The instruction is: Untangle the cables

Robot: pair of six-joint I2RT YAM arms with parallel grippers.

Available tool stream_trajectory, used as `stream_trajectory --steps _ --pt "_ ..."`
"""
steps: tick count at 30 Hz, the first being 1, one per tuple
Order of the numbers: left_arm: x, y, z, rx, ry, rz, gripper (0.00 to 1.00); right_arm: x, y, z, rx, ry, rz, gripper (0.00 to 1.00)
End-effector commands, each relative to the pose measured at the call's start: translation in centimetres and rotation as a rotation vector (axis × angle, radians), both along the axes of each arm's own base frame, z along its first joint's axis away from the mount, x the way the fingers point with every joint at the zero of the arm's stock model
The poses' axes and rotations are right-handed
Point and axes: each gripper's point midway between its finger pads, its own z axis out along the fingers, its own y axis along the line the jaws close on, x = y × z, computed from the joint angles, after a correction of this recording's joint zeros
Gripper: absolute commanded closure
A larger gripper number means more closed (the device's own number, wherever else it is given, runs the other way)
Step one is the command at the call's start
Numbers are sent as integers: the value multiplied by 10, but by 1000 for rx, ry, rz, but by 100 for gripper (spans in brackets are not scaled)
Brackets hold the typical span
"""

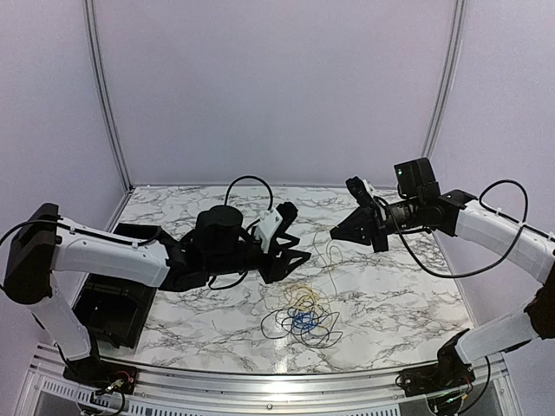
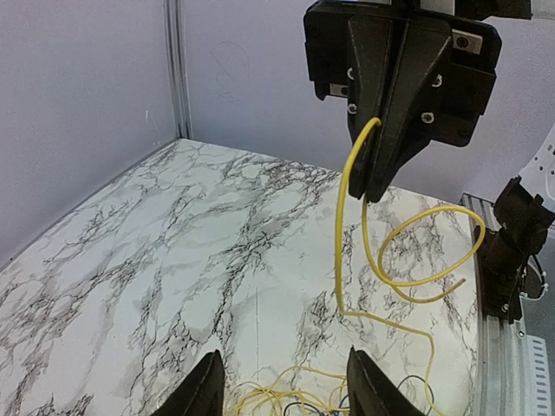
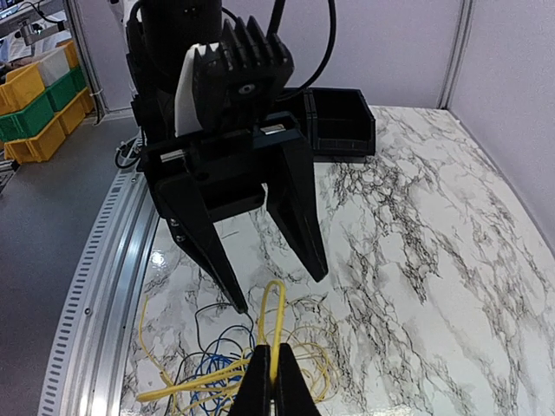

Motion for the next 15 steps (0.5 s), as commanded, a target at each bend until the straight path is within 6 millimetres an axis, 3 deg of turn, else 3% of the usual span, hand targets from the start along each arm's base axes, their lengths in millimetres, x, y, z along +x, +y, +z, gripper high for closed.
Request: stream_trajectory --steps 1,9,15 --pt "-5 -19 7 -12 3 -73 50 -1 1 3 30 -9 23 100" --pt "-1 -36 11 -36 5 -96 64 -1 0 2 27 -12 19 100" --pt "0 -39 17 -85 36 -89 93 0 -1 -2 17 -13 6 100"
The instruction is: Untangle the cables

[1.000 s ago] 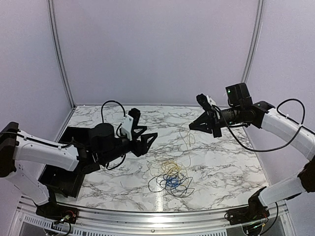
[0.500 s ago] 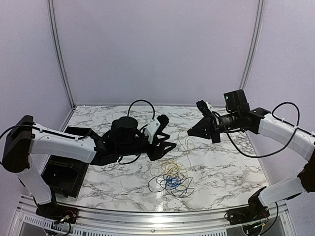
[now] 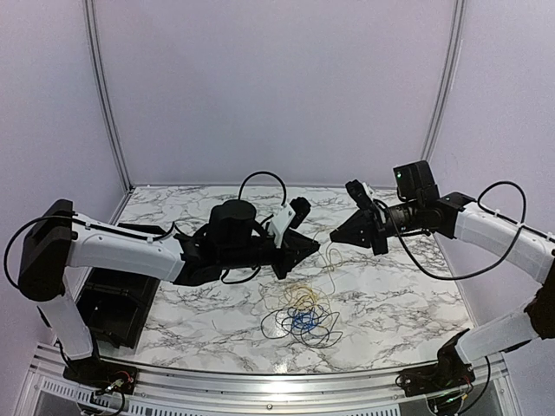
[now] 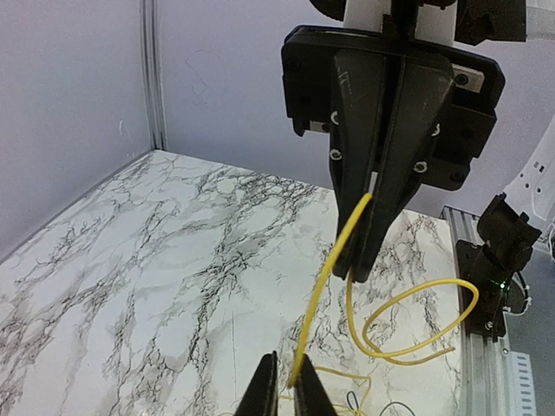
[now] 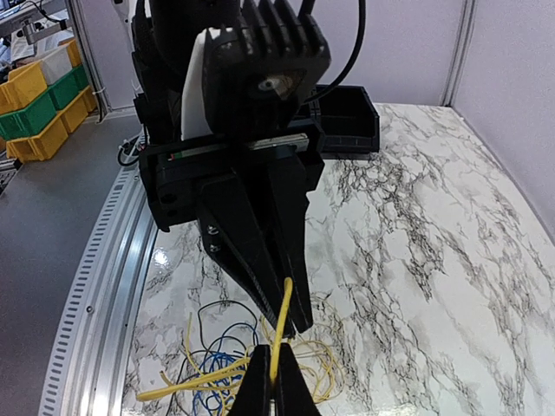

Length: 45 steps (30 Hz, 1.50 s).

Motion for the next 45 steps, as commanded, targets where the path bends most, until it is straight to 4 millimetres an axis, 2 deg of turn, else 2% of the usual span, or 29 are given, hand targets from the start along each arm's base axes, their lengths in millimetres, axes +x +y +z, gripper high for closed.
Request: stream_trajectory --steps 1,3,6,7,9,12,14,18,21,23,25,28,33,36,38,40,42,45 --pt "-2 -7 13 -64 17 -17 95 3 -1 1 10 -20 -7 100" --pt "-4 -6 16 -88 31 -19 100 3 -1 0 9 -20 -9 100" --pt "-5 -4 19 -120 66 -14 100 7 -1 -3 3 -18 -24 100" --pt "-4 -3 19 -131 83 4 100 10 -1 -3 -1 -19 -42 94" --pt "5 2 19 -158 133 69 100 24 -3 1 -7 -25 -117 76" --pt "25 16 21 -221 234 230 100 50 -20 17 36 0 -236 51" --pt "39 29 22 -265 284 348 100 54 -26 17 43 10 -259 46" --pt "54 43 20 -308 344 479 100 53 -31 -1 11 -26 -284 46" --pt "55 37 23 -306 349 469 100 48 -32 -12 -2 -39 -261 57" --pt "56 34 24 -306 357 463 100 45 -30 -15 -4 -44 -248 61" --pt "56 30 25 -310 361 452 100 44 -28 -17 -4 -42 -243 55" --pt "55 25 27 -315 373 432 100 45 -24 -19 -1 -33 -249 40" --pt "50 15 27 -310 389 380 100 47 -15 -22 9 -7 -249 39" --pt "48 14 29 -299 369 368 100 46 -12 -31 -10 -7 -239 39" --pt "52 22 34 -269 323 404 100 48 -12 -44 -42 -20 -248 39" --pt "58 39 36 -189 265 473 100 54 -14 -57 -79 -24 -262 39" --pt "63 60 44 -127 195 539 100 58 -15 -71 -125 -12 -270 40" --pt "71 97 51 -24 118 641 100 63 -15 -76 -158 -13 -272 42"
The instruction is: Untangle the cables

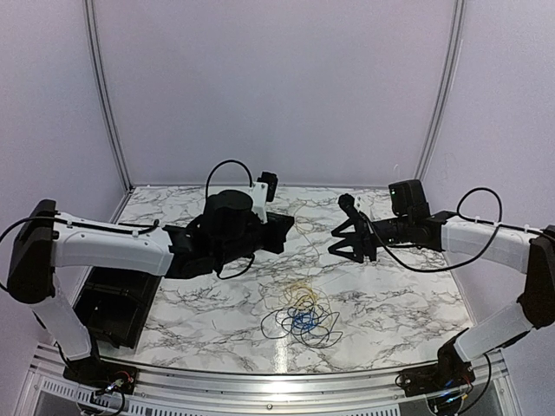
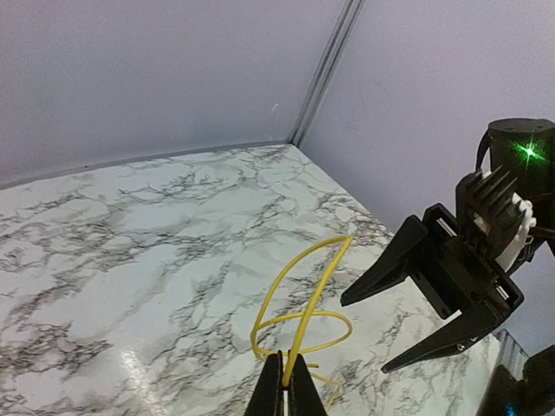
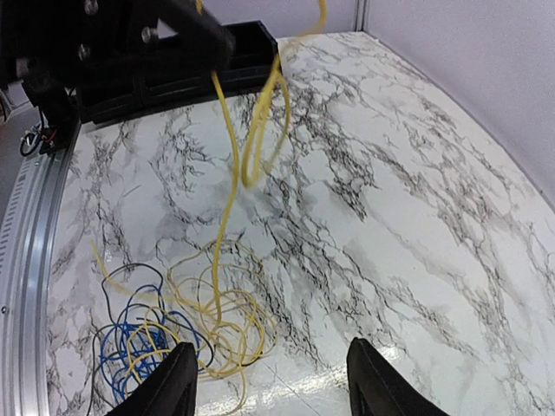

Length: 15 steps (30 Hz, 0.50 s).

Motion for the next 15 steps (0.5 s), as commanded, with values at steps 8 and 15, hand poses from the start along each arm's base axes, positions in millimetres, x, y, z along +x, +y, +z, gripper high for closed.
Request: stream_trajectory --steps 8,15 --pt "35 188 35 464 -113 542 100 9 1 -10 -111 -74 -21 43" --pt "47 286 27 653 -140 781 100 9 1 -13 -134 -84 -16 43"
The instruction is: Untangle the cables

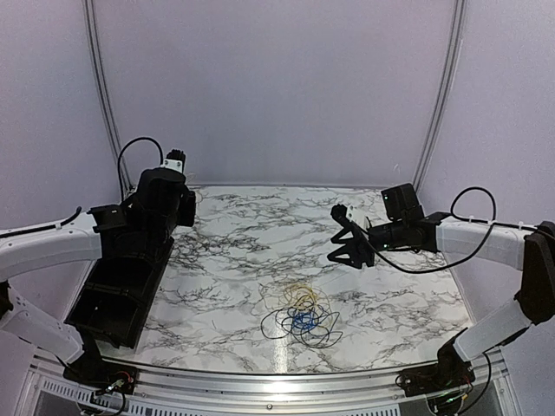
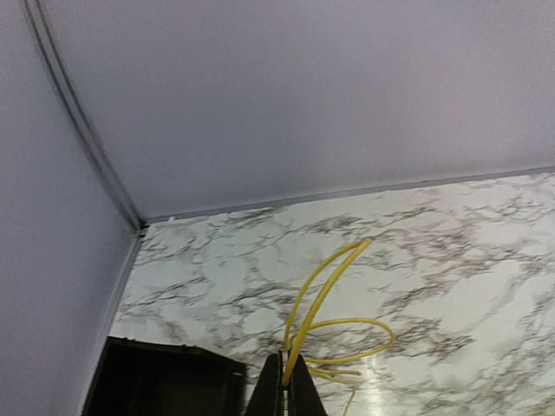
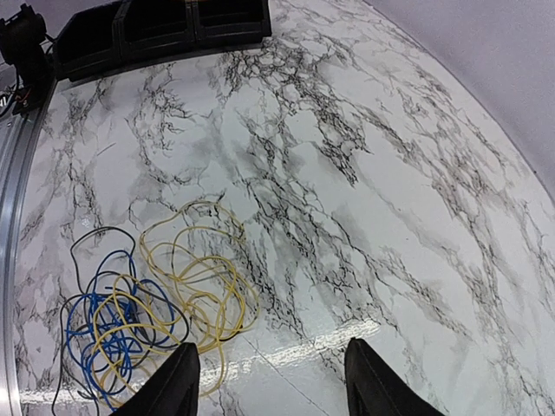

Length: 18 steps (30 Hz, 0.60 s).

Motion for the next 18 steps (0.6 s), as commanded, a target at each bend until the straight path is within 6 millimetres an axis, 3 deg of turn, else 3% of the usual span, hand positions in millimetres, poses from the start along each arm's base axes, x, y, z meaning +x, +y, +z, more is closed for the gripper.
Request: stream_trajectory --steps 1,13,18 --pt "4 67 -14 167 35 156 100 4 3 17 -9 -61 6 43" --pt "10 177 -52 173 148 445 100 6 0 14 -31 -71 -4 43" --pt "19 194 -69 132 187 501 100 6 0 12 -36 -67 -3 43"
